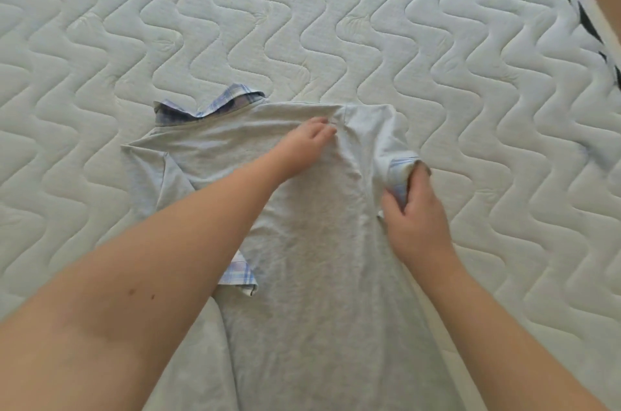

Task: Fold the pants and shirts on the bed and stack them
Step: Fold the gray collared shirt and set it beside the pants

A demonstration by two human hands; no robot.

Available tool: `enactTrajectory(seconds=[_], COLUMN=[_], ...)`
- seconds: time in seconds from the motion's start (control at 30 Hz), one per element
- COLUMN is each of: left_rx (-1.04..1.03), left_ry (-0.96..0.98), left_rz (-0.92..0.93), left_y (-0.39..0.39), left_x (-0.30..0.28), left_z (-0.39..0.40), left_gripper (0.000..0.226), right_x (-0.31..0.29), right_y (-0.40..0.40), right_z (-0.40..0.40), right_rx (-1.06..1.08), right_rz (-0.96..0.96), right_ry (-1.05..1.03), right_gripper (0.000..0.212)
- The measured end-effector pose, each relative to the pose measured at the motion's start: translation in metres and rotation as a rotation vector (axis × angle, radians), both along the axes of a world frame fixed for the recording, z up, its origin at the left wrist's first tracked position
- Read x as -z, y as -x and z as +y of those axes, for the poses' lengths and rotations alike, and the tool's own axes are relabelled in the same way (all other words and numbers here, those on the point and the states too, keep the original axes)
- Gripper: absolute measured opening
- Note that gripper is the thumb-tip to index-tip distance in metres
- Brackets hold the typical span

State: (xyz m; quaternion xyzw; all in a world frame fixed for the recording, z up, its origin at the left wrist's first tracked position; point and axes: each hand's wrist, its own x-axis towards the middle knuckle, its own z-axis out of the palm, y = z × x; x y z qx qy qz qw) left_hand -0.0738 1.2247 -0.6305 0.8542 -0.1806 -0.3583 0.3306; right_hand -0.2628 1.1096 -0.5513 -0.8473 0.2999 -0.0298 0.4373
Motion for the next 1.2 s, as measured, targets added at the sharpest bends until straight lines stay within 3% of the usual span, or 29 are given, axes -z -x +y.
enactTrajectory(seconds=[0.07,0.13,0.23,0.3,0.33,0.43,0.53,0.73,0.87,0.93,1.1,1.2], left_rx=[-0.363,-0.552,-0.596,-0.510,-0.434,-0.219,-0.159,-0.050,-0.182,-0.135,-0.083,-0.102], left_ry=[0.235,0.334,0.331,0.297,0.231,-0.079,-0.229,-0.531,-0.386,-0.270,-0.222,-0.222], left_rz=[0.245,0.508,0.822,0.877,0.822,0.427,0.139,-0.096,-0.099,-0.186,-0.227,-0.238], left_y=[-0.004,-0.009,-0.021,-0.027,-0.029,-0.034,-0.036,-0.043,-0.045,-0.045,-0.048,-0.050], left_x=[-0.016,-0.029,-0.035,-0.041,-0.044,-0.043,-0.038,-0.024,-0.015,-0.013,-0.006,-0.008], left_z=[0.006,0.015,0.035,0.047,0.052,0.062,0.061,0.057,0.046,0.039,0.026,0.020], left_gripper=[0.042,0.054,0.083,0.086,0.078,0.033,0.010,0.022,0.034,0.033,0.012,0.022], right_x=[-0.005,-0.008,-0.003,0.006,0.010,0.019,0.025,0.030,0.038,0.041,0.040,0.042], right_y=[-0.006,-0.012,-0.016,-0.017,-0.016,-0.015,-0.015,-0.011,-0.007,-0.003,0.016,0.033], right_z=[0.026,0.053,0.089,0.109,0.117,0.136,0.142,0.144,0.156,0.158,0.147,0.127], right_rx=[-0.152,-0.309,-0.469,-0.535,-0.542,-0.524,-0.481,-0.473,-0.514,-0.553,-0.573,-0.491], right_rz=[-0.039,-0.076,-0.138,-0.105,-0.091,-0.073,-0.067,-0.112,-0.142,-0.108,-0.073,0.019], right_ry=[0.063,0.138,0.199,0.228,0.238,0.244,0.198,0.127,0.096,0.075,0.152,0.221], right_gripper=[0.029,0.037,0.043,0.044,0.046,0.046,0.040,0.035,0.032,0.035,0.046,0.057])
